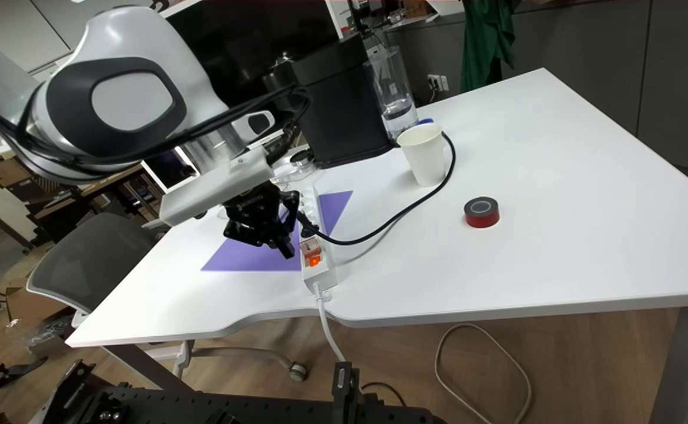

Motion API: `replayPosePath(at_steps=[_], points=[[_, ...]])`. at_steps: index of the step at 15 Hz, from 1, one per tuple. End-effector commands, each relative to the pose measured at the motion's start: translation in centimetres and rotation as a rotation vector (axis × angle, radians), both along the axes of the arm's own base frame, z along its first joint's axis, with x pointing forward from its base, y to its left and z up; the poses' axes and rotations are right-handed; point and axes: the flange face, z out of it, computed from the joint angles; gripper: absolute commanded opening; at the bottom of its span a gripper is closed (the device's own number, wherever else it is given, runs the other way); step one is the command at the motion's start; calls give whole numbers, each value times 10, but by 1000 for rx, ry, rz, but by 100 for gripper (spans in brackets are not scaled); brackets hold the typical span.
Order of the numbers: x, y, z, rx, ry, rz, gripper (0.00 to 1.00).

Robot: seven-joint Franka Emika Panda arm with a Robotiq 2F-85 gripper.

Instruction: Flick the switch on the extension cord

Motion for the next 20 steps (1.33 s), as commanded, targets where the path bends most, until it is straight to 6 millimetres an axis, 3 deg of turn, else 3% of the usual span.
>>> replayPosePath(at_steps=[1, 13, 20], points=[[7, -11, -3, -9, 20, 61, 0], [28, -16, -29, -14, 48, 47, 0], [28, -13, -41, -10, 56, 11, 0]])
